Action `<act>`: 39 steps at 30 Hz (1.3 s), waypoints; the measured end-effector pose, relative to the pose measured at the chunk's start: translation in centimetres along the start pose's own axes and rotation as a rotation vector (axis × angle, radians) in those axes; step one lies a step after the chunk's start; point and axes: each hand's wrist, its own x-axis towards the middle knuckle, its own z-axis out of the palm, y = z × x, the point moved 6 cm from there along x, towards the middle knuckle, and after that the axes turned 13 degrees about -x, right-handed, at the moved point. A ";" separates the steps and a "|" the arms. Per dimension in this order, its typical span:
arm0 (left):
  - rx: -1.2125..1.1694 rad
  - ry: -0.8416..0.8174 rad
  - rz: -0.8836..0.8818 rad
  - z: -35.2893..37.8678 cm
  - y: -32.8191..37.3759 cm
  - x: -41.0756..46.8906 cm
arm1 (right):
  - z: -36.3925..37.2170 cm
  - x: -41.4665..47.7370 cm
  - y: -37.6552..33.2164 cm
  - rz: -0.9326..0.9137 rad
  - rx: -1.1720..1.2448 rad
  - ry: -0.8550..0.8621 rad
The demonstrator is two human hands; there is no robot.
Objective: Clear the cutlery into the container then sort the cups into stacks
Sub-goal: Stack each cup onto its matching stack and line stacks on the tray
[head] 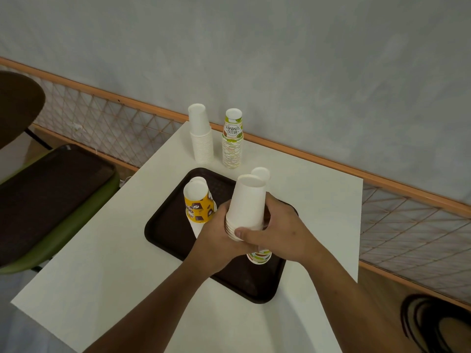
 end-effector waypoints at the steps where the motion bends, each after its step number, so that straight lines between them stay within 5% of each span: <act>1: 0.007 0.010 0.004 -0.1 0.0 -0.1 | -0.1 0.0 0.0 0.005 -0.006 0.013; 18: -0.057 0.072 -0.159 -0.9 -0.9 -1.8 | -8.5 4.1 -0.1 0.072 0.263 0.423; 33: -0.102 0.065 -0.139 -1.3 0.7 -0.3 | 0.0 8.3 7.3 0.219 -0.138 0.070; 39: -0.115 0.041 -0.061 -0.9 4.7 3.0 | -6.9 3.8 2.8 0.124 0.100 0.488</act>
